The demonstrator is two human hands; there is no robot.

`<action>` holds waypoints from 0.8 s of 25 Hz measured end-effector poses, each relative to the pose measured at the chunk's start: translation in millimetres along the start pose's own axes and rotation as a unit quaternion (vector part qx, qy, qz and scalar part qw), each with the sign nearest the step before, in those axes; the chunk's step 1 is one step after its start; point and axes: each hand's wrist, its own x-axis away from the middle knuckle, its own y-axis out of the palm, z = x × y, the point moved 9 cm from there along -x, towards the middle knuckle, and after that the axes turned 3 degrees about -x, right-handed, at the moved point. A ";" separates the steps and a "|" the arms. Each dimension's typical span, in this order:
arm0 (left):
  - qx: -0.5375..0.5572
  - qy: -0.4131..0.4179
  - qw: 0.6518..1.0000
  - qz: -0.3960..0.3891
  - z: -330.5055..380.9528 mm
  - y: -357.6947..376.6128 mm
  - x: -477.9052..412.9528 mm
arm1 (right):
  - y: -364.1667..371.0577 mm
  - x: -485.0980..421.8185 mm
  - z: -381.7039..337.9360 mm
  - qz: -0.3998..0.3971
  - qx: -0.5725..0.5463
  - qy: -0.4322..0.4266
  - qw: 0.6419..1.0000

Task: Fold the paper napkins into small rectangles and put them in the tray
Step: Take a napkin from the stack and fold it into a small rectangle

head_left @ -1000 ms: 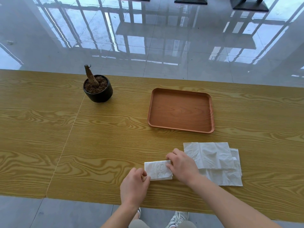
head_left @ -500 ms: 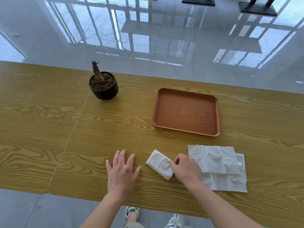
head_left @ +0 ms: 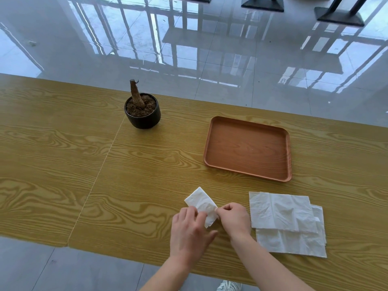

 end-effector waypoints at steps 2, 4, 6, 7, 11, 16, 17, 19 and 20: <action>-0.036 0.017 0.999 -0.019 11.1 6.2 -4.2 | 1.8 0.2 4.6 -0.023 -0.002 0.003 1.000; -0.059 0.041 0.997 0.000 16.5 5.9 -8.3 | 2.5 0.5 5.3 -0.051 0.016 -0.003 0.999; -0.079 0.080 0.993 0.031 19.9 3.7 -9.6 | 3.0 -1.1 2.4 -0.074 0.051 -0.022 0.996; -0.092 0.095 0.990 0.039 19.9 3.0 -9.6 | 3.3 -2.4 0.2 -0.082 0.072 -0.034 0.993; -0.119 0.105 0.987 0.032 8.0 -0.4 -9.7 | 7.6 -4.3 -9.8 -0.095 0.135 -0.069 0.984; -0.118 0.116 0.986 0.023 -9.1 -6.8 -15.4 | 24.7 -1.6 -27.3 -0.107 0.168 -0.099 0.975; -0.120 0.122 0.985 0.025 -10.6 -9.0 -18.6 | 27.8 -2.6 -32.3 -0.104 0.172 -0.105 0.974; -0.121 0.131 0.984 0.028 -11.9 -13.5 -26.9 | 31.1 -4.6 -41.8 -0.089 0.185 -0.118 0.972; -0.121 0.132 0.983 0.030 -13.1 -15.4 -31.7 | 31.7 -5.9 -46.8 -0.079 0.193 -0.125 0.970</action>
